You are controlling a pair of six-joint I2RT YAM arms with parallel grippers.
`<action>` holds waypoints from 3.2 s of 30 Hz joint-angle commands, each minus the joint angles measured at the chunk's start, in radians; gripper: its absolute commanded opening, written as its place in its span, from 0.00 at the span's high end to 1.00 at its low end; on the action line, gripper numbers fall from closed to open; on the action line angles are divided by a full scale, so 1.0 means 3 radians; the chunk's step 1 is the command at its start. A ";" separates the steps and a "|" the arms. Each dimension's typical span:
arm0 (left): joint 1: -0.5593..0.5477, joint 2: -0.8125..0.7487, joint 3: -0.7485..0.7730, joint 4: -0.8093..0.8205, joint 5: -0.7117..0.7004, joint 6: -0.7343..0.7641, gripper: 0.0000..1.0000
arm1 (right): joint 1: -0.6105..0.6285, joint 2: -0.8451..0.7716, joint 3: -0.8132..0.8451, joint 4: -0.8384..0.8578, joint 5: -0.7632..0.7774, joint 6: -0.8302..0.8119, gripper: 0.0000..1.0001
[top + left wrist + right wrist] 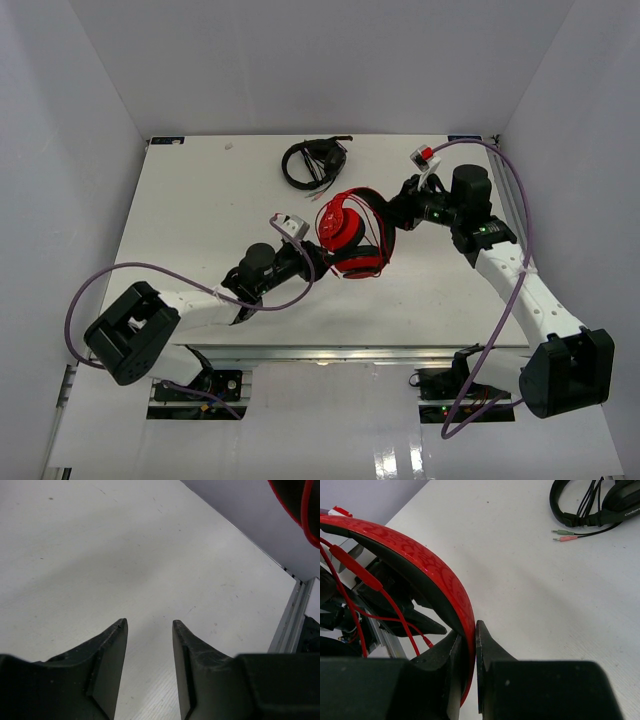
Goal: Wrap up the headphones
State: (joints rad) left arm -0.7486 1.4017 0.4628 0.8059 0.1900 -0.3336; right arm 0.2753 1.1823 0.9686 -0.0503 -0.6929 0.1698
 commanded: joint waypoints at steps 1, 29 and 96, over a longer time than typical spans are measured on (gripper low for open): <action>0.0039 -0.0341 -0.0121 -0.0150 -0.0603 -0.0074 0.46 | -0.0032 -0.0032 0.0187 0.0321 -0.0210 0.0225 0.92; 0.0138 -0.1578 -0.0528 -0.0727 0.0390 0.1100 0.30 | -0.0084 -0.0096 0.0070 0.0413 -0.0267 0.0354 0.92; -0.0214 0.2016 0.0349 0.1763 -0.0101 -0.1282 0.94 | 0.0115 0.1451 0.0008 0.0980 0.2817 0.0826 0.92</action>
State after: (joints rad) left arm -0.8062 1.9938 0.5328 1.3101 0.1673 -0.6607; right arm 0.2968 1.6051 0.9478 0.0694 0.0039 0.4091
